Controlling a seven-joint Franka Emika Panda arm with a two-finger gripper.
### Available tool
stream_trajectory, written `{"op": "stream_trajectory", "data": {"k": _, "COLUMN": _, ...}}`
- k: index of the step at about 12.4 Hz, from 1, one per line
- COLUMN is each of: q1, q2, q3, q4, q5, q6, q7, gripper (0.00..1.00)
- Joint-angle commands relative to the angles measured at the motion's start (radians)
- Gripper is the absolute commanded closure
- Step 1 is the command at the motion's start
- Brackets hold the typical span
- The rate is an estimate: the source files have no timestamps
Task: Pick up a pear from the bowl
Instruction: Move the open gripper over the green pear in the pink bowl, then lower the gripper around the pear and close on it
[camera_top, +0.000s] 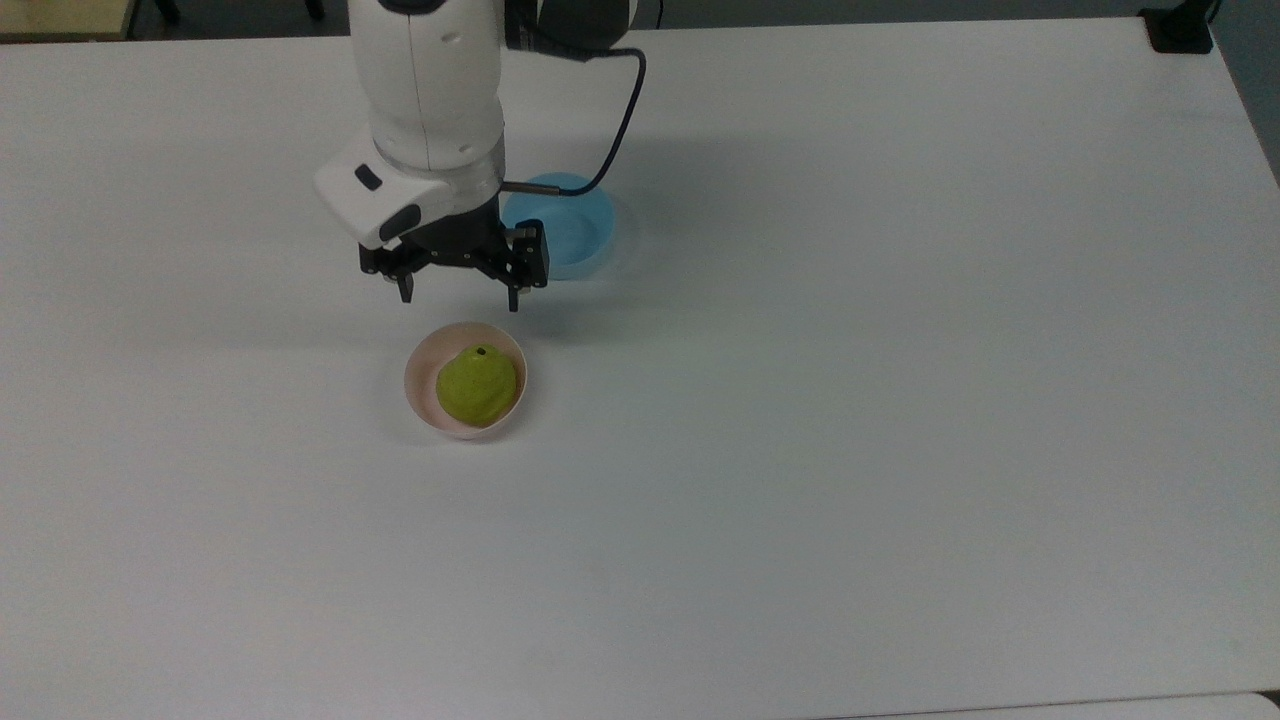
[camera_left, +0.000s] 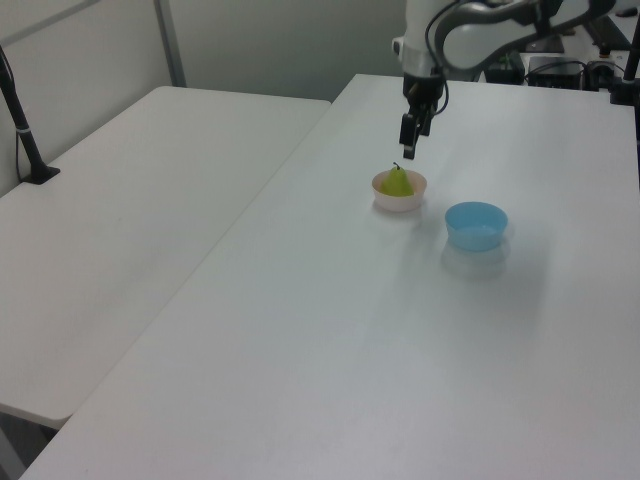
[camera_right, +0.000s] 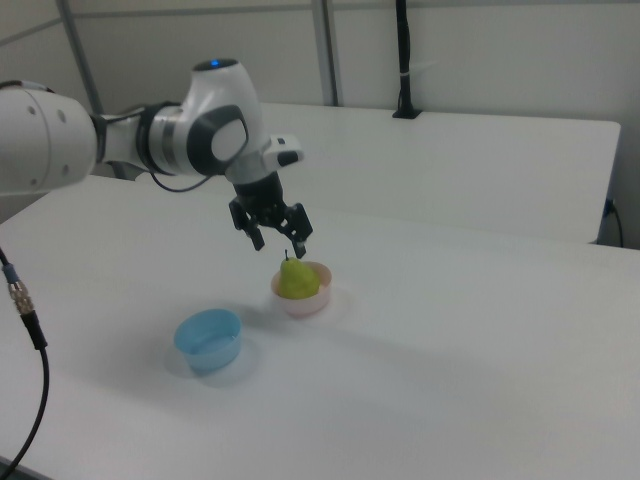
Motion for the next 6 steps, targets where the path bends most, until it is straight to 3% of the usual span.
{"op": "stream_trajectory", "data": {"k": 1, "q1": 0.007, "q2": 0.07, "q3": -0.007, "q4": 0.014, "q5": -0.014, "q6": 0.096, "q7": -0.014, "gripper": 0.0}}
{"op": "stream_trajectory", "data": {"k": 6, "q1": 0.007, "q2": 0.127, "q3": -0.007, "q4": 0.014, "q5": -0.016, "q6": 0.175, "q7": -0.01, "gripper": 0.08}}
